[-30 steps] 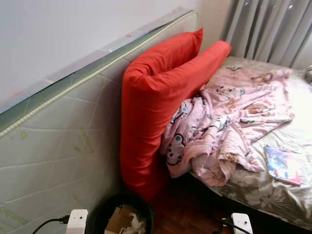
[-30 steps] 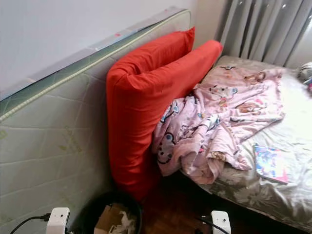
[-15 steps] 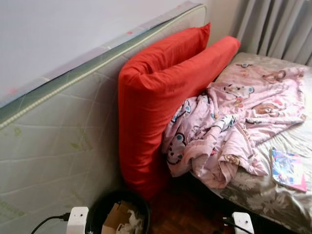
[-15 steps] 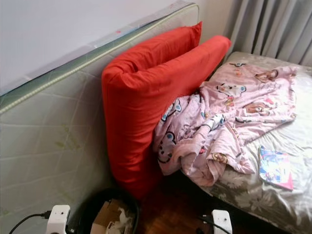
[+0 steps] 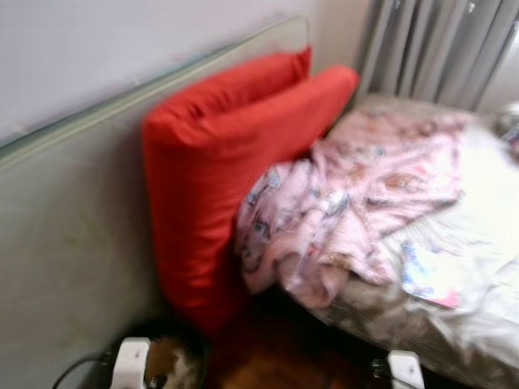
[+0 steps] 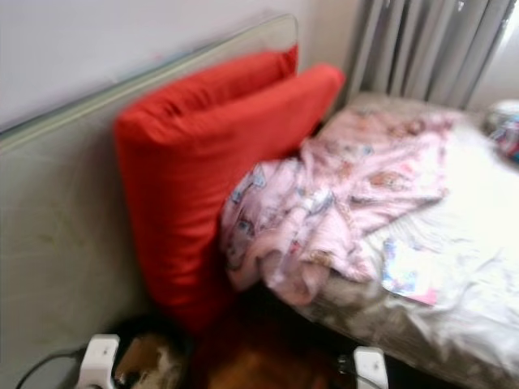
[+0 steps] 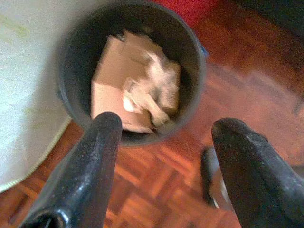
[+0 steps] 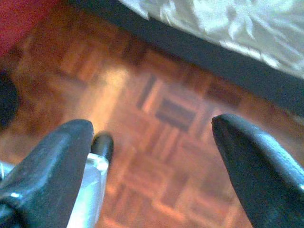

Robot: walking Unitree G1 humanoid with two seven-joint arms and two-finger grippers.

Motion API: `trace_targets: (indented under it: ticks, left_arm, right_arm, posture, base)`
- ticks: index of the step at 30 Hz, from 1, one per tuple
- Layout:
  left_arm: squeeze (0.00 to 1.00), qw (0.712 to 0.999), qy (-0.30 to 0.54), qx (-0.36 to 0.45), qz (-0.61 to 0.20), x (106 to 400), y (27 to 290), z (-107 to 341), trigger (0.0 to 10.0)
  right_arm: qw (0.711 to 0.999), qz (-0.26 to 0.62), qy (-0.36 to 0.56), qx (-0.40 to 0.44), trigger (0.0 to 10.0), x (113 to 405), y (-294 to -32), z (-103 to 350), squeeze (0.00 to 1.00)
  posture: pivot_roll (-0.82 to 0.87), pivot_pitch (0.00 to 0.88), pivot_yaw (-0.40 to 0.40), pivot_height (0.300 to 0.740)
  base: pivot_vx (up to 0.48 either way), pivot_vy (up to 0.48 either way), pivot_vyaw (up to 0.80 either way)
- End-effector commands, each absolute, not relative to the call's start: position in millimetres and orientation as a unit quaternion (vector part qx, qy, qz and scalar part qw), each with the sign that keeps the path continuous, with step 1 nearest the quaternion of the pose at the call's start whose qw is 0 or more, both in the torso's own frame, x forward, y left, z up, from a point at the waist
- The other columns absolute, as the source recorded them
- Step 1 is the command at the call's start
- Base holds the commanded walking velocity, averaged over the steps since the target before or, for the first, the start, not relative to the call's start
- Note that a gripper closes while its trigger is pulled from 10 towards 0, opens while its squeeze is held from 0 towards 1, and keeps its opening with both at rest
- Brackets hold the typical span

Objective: Clean up the room

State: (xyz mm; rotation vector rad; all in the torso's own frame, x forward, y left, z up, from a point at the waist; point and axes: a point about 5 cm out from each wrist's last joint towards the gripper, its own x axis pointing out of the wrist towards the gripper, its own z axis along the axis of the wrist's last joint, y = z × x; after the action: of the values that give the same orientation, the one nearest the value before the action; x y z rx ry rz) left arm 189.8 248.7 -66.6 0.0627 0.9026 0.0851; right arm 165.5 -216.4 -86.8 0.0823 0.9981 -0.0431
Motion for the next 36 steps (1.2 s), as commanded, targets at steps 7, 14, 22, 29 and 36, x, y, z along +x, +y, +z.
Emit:
trace_targets:
  ticks: [7, 14, 22, 29, 36]
  left_arm:
    - [0.0, 0.894, 0.446, 0.036, 0.04, 186.1, 250.3, -68.3, 10.0]
    - [0.0, 0.893, 0.446, 0.036, 0.039, 185.9, 250.4, -68.4, 10.0]
    - [0.0, 0.893, 0.447, 0.038, 0.036, 185.3, 249.7, -68.9, 10.0]
    - [0.0, 0.892, 0.448, 0.037, 0.035, 184.8, 249.0, -69.3, 10.0]
    - [0.0, 0.892, 0.449, 0.039, 0.032, 184.4, 249.0, -69.5, 10.0]
  right_arm:
    - [0.88, -0.02, 0.473, 0.031, 10.0, 168.9, -217.8, -85.0, 0.0]
    - [0.881, -0.028, 0.472, 0.029, 10.0, 168.8, -218.4, -85.0, 0.0]
    - [0.88, -0.026, 0.474, 0.026, 10.0, 168.2, -218.5, -85.3, 0.0]
    - [0.878, -0.023, 0.478, 0.024, 10.0, 167.6, -218.5, -85.6, 0.0]
    - [0.877, -0.021, 0.479, 0.024, 10.0, 166.9, -218.0, -86.0, 0.0]
  posture:
    - [0.09, 0.005, 0.004, 0.74]
    - [0.08, 0.003, 0.006, 0.74]
    - [0.08, 0.0, 0.004, 0.74]
    - [0.07, 0.0, 0.006, 0.74]
    - [0.07, 0.0, 0.007, 0.74]
  base:
    - [0.0, -0.324, 0.0]
    - [0.0, -0.324, 0.0]
    - [0.0, -0.323, 0.0]
    - [0.0, -0.323, -0.28]
    - [0.0, -0.322, -0.75]
